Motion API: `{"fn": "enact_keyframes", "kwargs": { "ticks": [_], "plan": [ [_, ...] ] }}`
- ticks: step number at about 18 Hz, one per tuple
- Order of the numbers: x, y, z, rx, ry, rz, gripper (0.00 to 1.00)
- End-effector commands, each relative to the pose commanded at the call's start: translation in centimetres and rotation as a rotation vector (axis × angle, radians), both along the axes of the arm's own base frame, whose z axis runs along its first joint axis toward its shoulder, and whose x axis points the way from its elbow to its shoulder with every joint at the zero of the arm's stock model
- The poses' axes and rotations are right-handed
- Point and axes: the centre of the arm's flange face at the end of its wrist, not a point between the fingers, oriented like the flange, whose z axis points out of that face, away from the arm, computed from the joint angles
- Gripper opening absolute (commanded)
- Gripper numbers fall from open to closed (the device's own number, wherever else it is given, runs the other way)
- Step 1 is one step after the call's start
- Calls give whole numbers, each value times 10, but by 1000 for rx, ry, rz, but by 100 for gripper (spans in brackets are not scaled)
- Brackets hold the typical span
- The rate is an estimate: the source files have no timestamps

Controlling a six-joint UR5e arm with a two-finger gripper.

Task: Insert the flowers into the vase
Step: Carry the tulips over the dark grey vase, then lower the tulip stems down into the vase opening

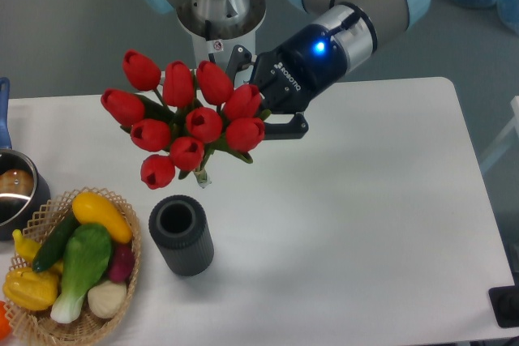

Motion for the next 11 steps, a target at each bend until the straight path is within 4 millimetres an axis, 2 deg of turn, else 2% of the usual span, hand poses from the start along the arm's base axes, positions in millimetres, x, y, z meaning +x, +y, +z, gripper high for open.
{"fn": "enact_keyframes", "kwargs": {
  "ticks": [1,5,11],
  "plan": [
    [5,8,-7,2,3,-16,0],
    [4,21,-27,21,9,-36,0],
    [-1,24,-38,56,-15,-44,0]
  ]
}}
